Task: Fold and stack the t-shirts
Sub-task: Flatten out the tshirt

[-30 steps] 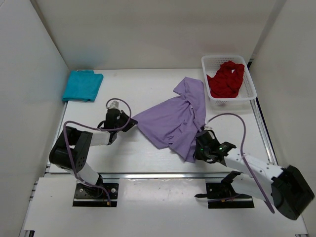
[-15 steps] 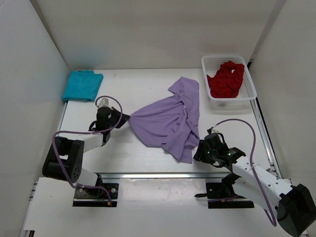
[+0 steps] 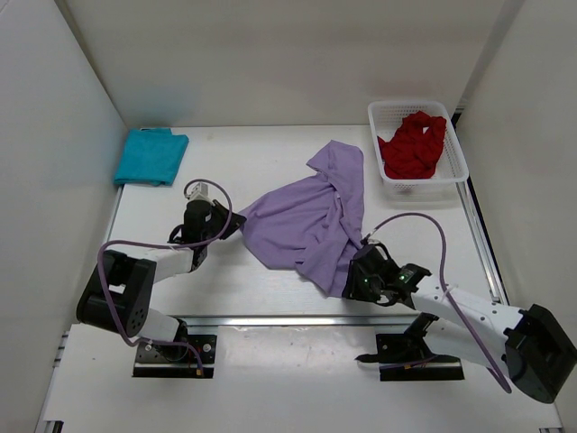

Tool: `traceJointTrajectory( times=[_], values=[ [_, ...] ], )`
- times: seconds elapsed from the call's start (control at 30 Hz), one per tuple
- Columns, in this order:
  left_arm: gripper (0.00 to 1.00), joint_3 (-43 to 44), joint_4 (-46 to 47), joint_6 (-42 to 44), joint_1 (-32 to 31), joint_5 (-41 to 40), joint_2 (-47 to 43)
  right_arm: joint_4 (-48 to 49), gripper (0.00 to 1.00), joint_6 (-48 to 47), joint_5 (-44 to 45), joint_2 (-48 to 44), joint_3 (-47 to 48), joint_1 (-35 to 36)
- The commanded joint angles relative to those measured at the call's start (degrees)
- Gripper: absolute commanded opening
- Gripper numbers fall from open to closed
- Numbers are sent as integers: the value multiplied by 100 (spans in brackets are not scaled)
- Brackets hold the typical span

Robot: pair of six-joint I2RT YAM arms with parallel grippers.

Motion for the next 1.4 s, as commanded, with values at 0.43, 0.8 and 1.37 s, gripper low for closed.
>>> traceJointTrajectory(
  times=[0.43, 0.8, 1.37],
  values=[
    [5, -232, 419, -116, -62, -96, -353, -854, 24, 454, 934, 1589, 389, 551],
    [3, -329, 393, -107, -27, -123, -458, -485, 0, 498, 1153, 1600, 265, 586],
    [62, 1404, -1708, 860, 379, -192, -799, -1339, 0, -2498, -349, -889, 2937, -3501]
  ],
)
